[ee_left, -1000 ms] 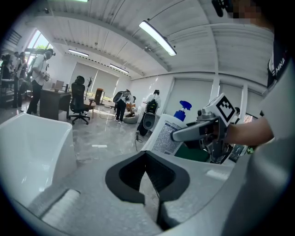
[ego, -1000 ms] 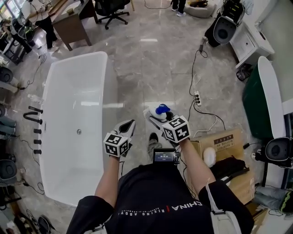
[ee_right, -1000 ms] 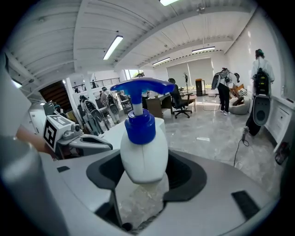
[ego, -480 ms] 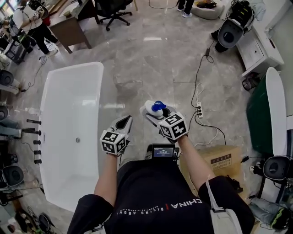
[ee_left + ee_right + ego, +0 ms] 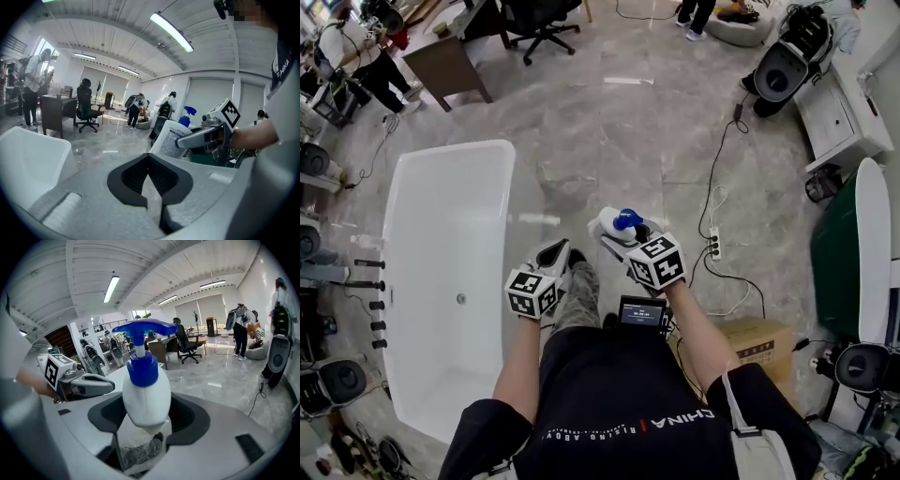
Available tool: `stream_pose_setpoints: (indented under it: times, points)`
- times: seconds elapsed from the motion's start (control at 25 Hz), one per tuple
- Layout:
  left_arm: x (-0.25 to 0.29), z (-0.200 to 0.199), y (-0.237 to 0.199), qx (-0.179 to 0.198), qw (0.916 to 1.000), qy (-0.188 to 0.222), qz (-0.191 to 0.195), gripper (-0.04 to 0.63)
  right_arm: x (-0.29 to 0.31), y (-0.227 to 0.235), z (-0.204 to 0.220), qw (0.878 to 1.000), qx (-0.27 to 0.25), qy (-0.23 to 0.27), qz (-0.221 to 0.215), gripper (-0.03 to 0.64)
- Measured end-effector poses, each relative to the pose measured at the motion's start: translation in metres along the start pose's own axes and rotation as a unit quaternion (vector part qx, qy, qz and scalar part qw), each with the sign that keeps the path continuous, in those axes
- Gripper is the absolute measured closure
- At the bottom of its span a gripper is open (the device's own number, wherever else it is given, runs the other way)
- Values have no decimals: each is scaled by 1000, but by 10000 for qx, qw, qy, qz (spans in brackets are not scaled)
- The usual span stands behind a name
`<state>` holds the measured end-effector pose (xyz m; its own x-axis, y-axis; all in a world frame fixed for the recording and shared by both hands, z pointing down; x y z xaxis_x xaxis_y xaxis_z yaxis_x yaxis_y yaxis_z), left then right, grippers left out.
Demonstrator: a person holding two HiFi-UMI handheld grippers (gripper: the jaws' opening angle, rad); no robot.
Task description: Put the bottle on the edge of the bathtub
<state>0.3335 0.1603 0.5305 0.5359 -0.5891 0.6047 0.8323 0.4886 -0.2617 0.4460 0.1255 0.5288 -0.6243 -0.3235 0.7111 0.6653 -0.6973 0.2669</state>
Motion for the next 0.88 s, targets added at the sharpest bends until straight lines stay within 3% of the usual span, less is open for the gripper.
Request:
stream_pose_setpoints:
  times: [0.2, 0.68, 0.88]
  points:
    - [38, -40, -48, -19, 10000, 13, 72, 586, 31, 40, -48, 9999, -12, -59, 86, 348]
    - [113, -170, -189, 300, 9989, -45, 360, 586, 128, 121, -220, 9998, 0, -41, 205, 348]
    - [136, -202, -226, 216, 9991, -26, 374, 586, 154, 149, -260, 9998, -50, -113, 163, 348]
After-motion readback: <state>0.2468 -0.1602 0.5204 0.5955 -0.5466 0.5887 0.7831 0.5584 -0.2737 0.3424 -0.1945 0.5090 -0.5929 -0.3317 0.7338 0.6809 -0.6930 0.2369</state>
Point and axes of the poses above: the fingertips, and each gripper's own axes: x forward along the fingers, y to its right, z out of its underside, the point moved 1 cm from there along -x, backward along the fingers, and after that the axes turned 13 degrees about -y, right-handed, at the moved point
